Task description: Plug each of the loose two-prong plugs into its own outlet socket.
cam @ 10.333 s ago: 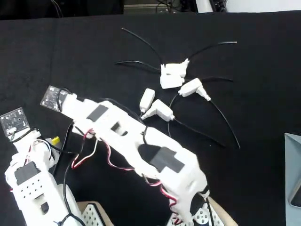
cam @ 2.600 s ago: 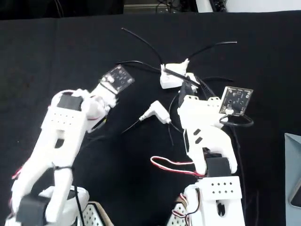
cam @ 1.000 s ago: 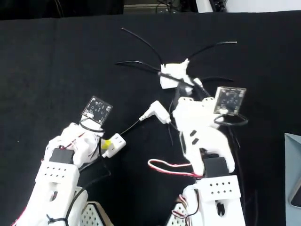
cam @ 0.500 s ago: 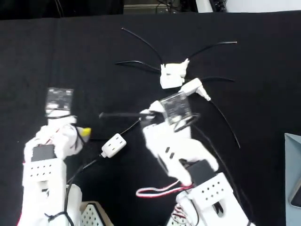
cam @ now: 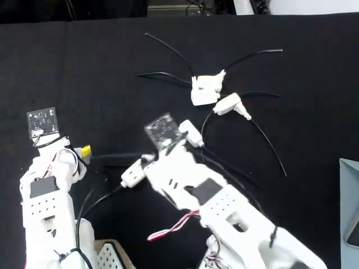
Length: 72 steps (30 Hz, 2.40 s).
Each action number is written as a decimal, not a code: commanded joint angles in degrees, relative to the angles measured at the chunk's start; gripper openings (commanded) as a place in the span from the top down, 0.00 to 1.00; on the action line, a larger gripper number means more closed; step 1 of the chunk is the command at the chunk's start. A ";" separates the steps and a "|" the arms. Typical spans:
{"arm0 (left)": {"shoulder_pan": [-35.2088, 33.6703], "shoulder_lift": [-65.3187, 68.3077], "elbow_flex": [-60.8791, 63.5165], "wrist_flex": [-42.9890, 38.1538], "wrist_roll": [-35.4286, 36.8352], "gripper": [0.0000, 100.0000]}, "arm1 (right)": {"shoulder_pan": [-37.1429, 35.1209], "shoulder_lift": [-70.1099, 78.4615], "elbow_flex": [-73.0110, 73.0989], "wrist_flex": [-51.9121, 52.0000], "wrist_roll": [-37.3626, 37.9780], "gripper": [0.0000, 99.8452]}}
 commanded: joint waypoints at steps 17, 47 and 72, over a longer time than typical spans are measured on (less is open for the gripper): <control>-0.57 -0.70 0.04 -1.41 0.53 0.71 | -2.55 10.68 -6.90 -1.67 0.35 0.99; -0.57 -0.70 0.04 -1.49 0.53 0.71 | -1.14 10.68 -6.37 -0.88 2.46 0.99; -0.66 -0.70 0.13 -1.23 0.53 0.71 | -1.23 10.77 -6.29 1.05 2.55 0.99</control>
